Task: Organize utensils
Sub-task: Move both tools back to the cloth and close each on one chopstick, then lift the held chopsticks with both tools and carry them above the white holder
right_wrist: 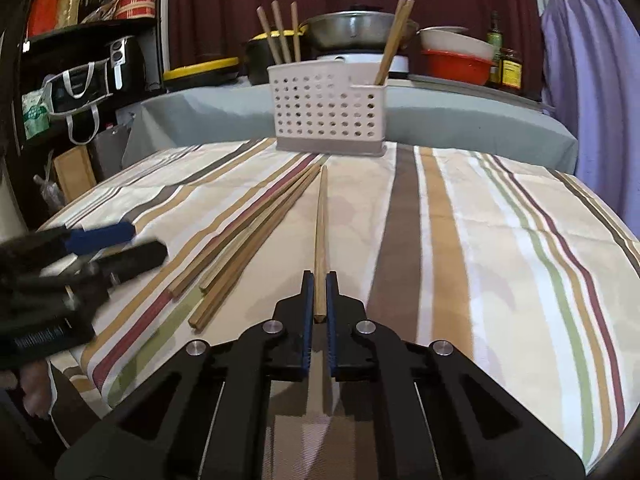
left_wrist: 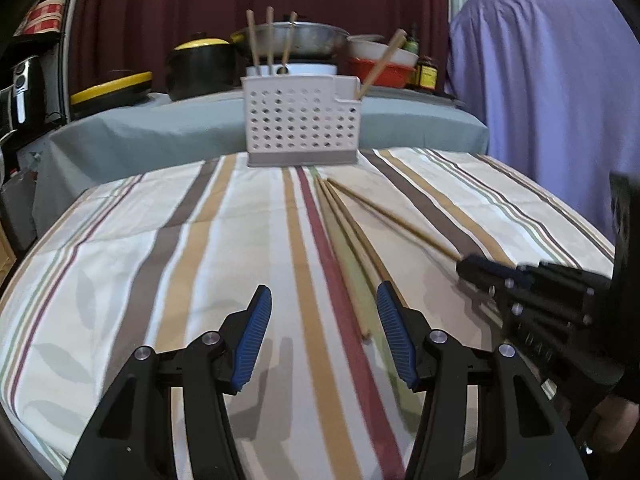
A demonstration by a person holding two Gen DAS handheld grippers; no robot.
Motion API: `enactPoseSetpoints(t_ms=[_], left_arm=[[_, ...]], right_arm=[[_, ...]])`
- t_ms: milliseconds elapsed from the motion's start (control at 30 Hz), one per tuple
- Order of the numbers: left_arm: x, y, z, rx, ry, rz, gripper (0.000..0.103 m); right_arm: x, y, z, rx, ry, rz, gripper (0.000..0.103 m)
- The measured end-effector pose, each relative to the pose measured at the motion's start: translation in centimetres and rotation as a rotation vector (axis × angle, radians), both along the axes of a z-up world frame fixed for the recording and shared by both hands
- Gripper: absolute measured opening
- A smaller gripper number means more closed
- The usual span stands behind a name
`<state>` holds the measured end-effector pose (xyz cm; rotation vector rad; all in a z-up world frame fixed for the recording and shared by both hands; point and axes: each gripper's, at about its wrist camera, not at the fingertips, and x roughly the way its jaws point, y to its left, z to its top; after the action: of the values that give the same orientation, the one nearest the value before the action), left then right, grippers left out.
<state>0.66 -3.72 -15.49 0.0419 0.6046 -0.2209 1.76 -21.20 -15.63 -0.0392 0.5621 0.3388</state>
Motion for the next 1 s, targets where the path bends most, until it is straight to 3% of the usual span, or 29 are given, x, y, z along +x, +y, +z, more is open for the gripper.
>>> enactPoseSetpoints(t_ms=[267,533,667,1000], left_arm=[[0.8,-1.0,-1.6,0.017,0.061,0.002,0.034],[1.1,-1.4,-1.9,0.035,0.048,0.008,0.033],[1.1,-1.2,-1.9,0.029,0.048,0.006,0.009],[0.2,-0.1,0.2,0.023,-0.034,0.025,0.007]], right_arm=[[-0.1,-1.5,0.7,0.027,-0.022,-0.017,0.006],[-0.2,-2.0,0.8,0.043,-0.028,-0.021,0.006],[-0.5,-2.1,1.1,0.045,-0.04,-0.025,0.006],[-1.3,-2.6,3.4,0.031,-0.111,-0.047,0.006]])
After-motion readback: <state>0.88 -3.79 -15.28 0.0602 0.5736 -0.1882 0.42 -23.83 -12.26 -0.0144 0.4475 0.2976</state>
